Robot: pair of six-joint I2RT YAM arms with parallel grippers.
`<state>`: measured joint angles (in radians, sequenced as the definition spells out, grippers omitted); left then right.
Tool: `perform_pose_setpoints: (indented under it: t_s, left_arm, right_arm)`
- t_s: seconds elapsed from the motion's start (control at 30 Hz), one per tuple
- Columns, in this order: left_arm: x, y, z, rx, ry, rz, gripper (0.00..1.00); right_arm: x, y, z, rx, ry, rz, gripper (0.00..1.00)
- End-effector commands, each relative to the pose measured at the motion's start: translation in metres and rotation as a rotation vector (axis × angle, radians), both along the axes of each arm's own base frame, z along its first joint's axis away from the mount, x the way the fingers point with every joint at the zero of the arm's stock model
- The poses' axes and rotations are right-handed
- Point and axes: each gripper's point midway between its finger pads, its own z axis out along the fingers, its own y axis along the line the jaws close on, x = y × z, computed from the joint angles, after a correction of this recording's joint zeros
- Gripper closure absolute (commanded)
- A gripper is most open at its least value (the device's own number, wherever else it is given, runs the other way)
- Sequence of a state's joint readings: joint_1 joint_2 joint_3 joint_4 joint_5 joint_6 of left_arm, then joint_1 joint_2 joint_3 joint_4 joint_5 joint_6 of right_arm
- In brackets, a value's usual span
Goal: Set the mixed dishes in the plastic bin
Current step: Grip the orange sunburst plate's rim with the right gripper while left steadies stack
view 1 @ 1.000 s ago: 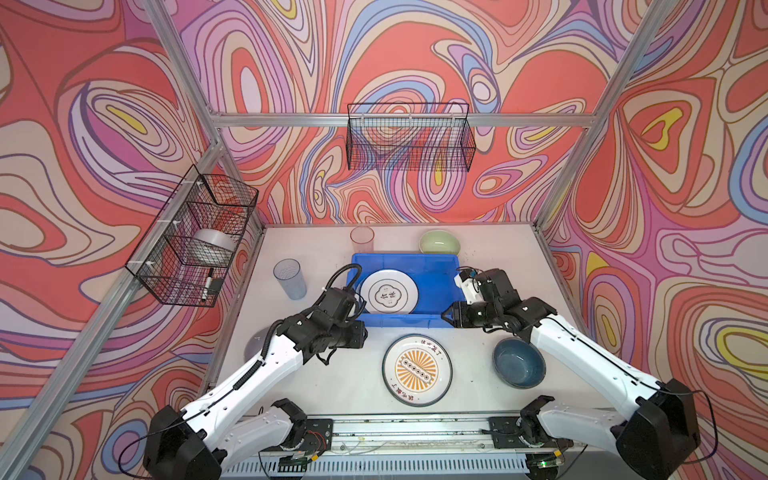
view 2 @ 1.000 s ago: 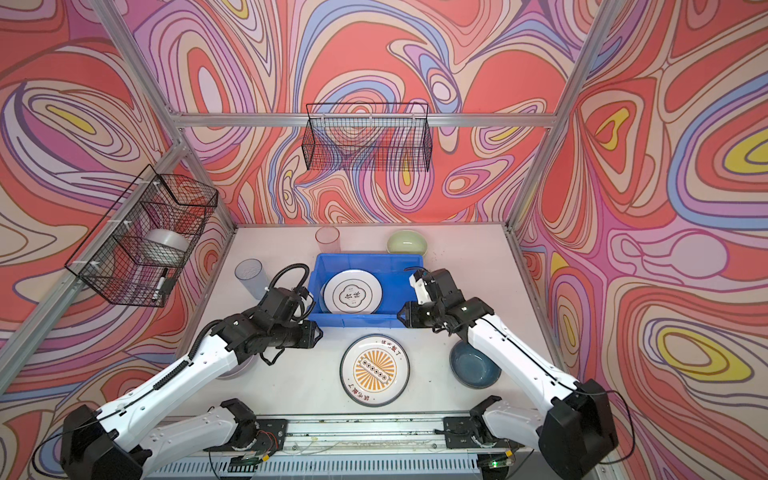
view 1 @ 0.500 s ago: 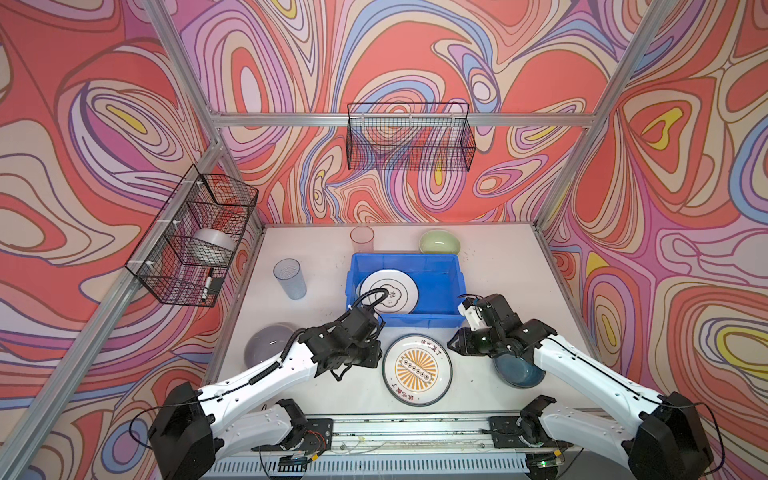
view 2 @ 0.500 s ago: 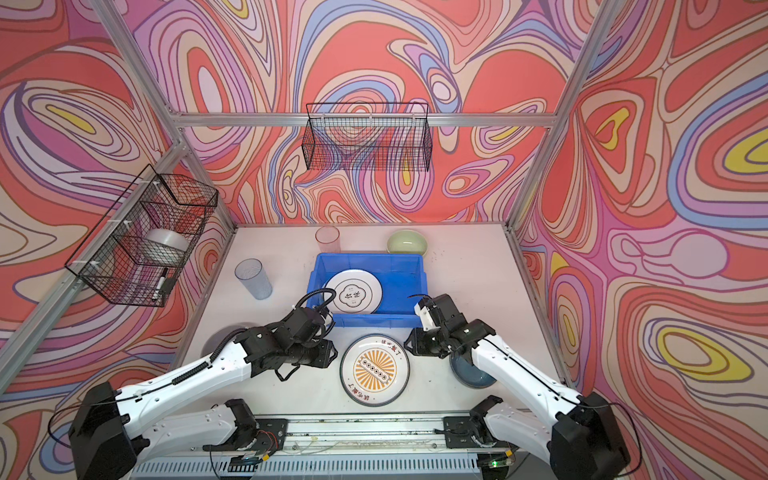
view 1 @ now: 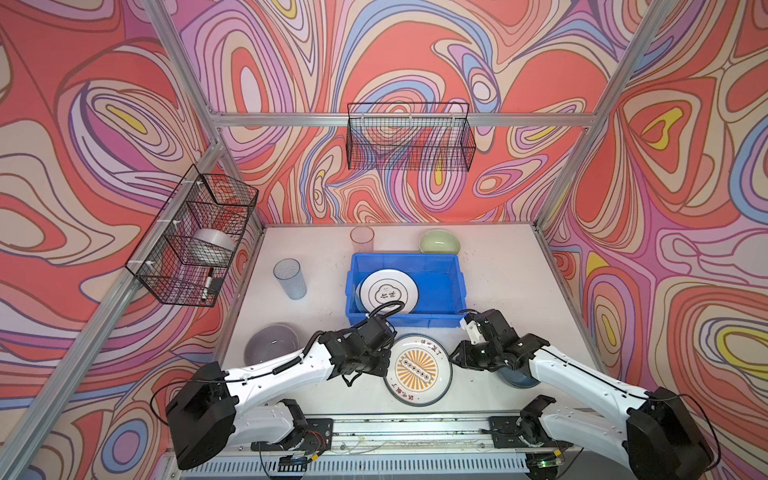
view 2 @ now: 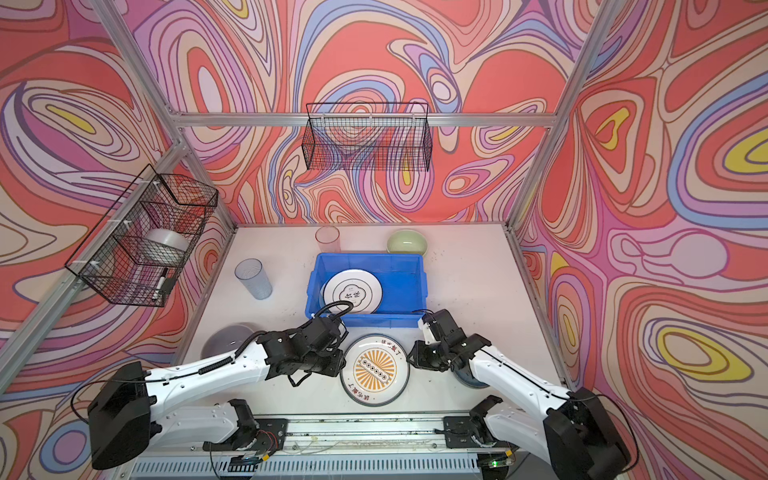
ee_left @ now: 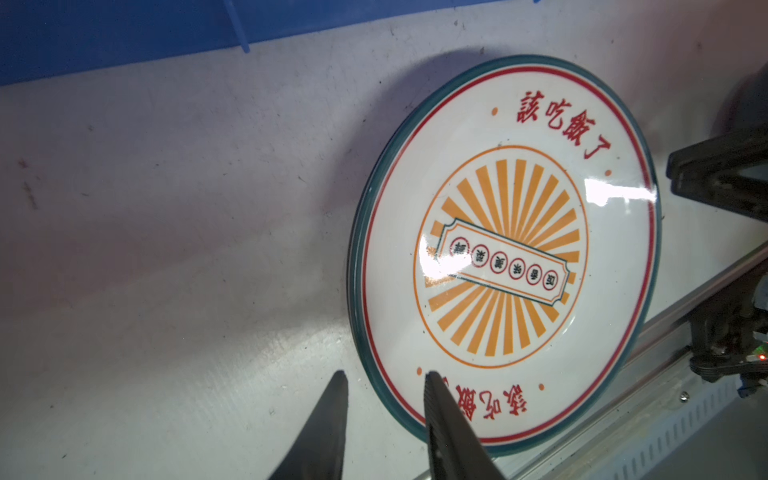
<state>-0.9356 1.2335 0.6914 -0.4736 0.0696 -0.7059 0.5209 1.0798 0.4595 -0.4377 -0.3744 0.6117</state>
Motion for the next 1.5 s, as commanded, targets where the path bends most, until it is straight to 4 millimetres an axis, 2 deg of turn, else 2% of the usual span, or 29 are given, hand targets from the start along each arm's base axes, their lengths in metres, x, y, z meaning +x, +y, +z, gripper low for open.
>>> perform_pose_setpoints:
  t_s: [0.0,0.47,0.77,0.93,1.23,1.47]
  left_arm:
    - [-0.002,0.003,-0.008,0.006,0.007,0.025,0.65]
    - [-0.007,0.008,-0.027,0.022,0.039,0.042,0.67]
    - [-0.008,0.009,-0.030,0.022,0.042,0.048,0.69]
    - [-0.008,0.015,-0.035,0.040,0.045,0.083,0.73]
    - [-0.010,0.021,-0.045,0.055,0.063,0.118,0.80]
    - [-0.008,0.019,-0.048,0.057,0.062,0.125,0.81]
  right_arm:
    - [0.003,0.009,0.001,0.047,-0.021,0.002,0.72]
    - [0.003,0.017,0.000,0.073,-0.012,0.006,0.74]
    - [0.000,0.025,-0.002,0.119,0.011,0.019,0.73]
    - [-0.005,0.036,0.001,0.192,0.024,0.063,0.74]
    - [-0.010,0.042,-0.005,0.231,0.044,0.090,0.73]
    - [-0.012,0.048,-0.004,0.270,0.054,0.118,0.73]
